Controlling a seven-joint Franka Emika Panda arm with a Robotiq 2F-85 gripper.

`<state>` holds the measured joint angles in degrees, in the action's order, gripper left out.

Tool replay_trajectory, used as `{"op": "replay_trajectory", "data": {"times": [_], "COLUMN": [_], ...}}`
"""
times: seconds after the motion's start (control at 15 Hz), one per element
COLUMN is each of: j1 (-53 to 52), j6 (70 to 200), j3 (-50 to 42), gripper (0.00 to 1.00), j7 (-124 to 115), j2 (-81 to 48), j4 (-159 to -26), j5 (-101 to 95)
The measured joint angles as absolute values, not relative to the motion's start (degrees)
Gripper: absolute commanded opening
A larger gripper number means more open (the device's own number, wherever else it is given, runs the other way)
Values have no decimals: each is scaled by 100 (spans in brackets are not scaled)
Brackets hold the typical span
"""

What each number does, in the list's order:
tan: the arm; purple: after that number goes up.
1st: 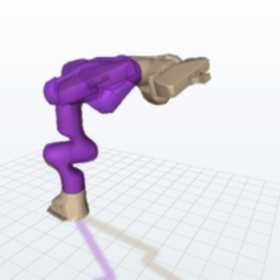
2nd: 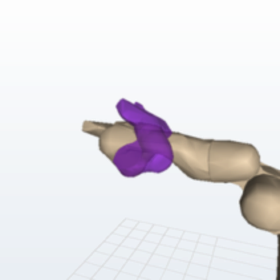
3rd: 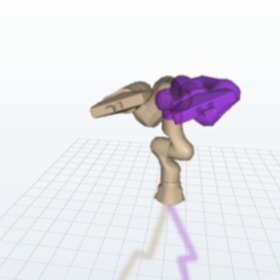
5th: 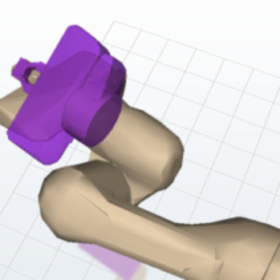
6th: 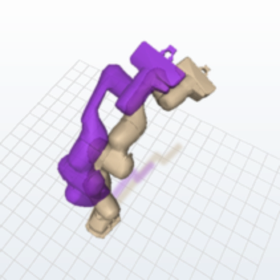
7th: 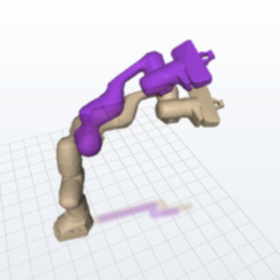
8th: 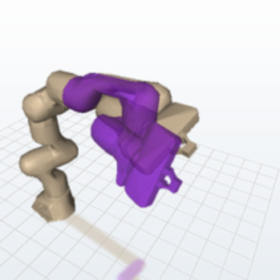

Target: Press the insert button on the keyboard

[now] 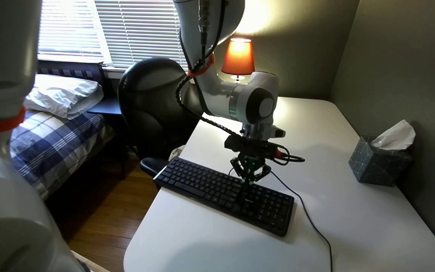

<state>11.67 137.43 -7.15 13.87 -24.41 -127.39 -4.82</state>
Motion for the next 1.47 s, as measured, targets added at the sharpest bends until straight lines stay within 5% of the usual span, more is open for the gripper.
{"op": "replay_trajectory", "data": {"times": [0.73,0.8,0.87,1.07,1.47], "j1": [1158,1155,1149,1136,1135], "j6": [13729,13729,13729,13729,13729], "j3": [-714,-714,-714,-714,-715], "gripper": [0,5,27,36,83], "j7": [1387,1387,1387,1387,1385], "j2": [-2354,-2326,-2296,-2198,-2023], "j4": [-12752,-12756,-12761,-12795,-12853], "j5": [-489,-491,-496,-502,-512]}}
